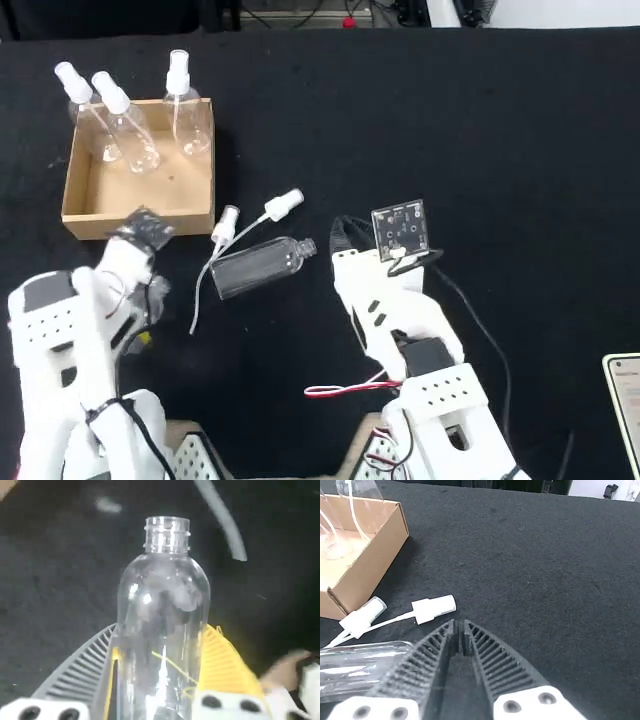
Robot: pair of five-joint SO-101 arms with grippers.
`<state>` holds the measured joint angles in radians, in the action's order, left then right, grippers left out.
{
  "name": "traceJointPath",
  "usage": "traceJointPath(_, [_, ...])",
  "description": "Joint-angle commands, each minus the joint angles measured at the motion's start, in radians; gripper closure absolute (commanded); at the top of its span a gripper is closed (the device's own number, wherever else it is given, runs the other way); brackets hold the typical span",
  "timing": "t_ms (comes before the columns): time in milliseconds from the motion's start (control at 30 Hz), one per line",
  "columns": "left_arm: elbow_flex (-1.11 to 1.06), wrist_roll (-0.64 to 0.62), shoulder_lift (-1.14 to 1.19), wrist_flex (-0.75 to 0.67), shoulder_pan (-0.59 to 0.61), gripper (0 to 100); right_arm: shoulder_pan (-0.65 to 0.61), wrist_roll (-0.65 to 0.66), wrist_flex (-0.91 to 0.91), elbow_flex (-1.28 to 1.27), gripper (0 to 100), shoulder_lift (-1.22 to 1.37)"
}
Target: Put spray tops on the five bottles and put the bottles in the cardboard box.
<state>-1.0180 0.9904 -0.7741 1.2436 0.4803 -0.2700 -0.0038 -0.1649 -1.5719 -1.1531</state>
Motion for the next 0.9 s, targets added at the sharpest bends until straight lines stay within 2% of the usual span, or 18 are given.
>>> traceJointPath(0, [-0.070, 0.011, -0.008, -0.089, 0.050, 70, 0.009, -0.005, 0.020, 0.025, 98.7, -0.025])
traceJointPath(67, [-0.084, 0.009, -0.014, -0.089, 0.047, 68, 0.009, -0.005, 0.020, 0.025, 98.7, -0.025])
traceJointPath(300, [0.004, 0.008, -0.009, -0.086, 0.045, 73, 0.009, -0.005, 0.020, 0.025, 98.7, -0.025])
traceJointPath(500, [0.045, 0.015, -0.006, 0.037, -0.016, 73, 0.009, -0.005, 0.020, 0.025, 98.7, -0.025])
traceJointPath(667, [0.013, 0.015, -0.006, -0.037, -0.035, 73, 0.009, -0.005, 0.020, 0.024, 98.7, -0.025])
traceJointPath(867, [0.012, 0.014, -0.005, -0.046, -0.036, 73, 0.009, -0.005, 0.020, 0.018, 98.7, -0.025])
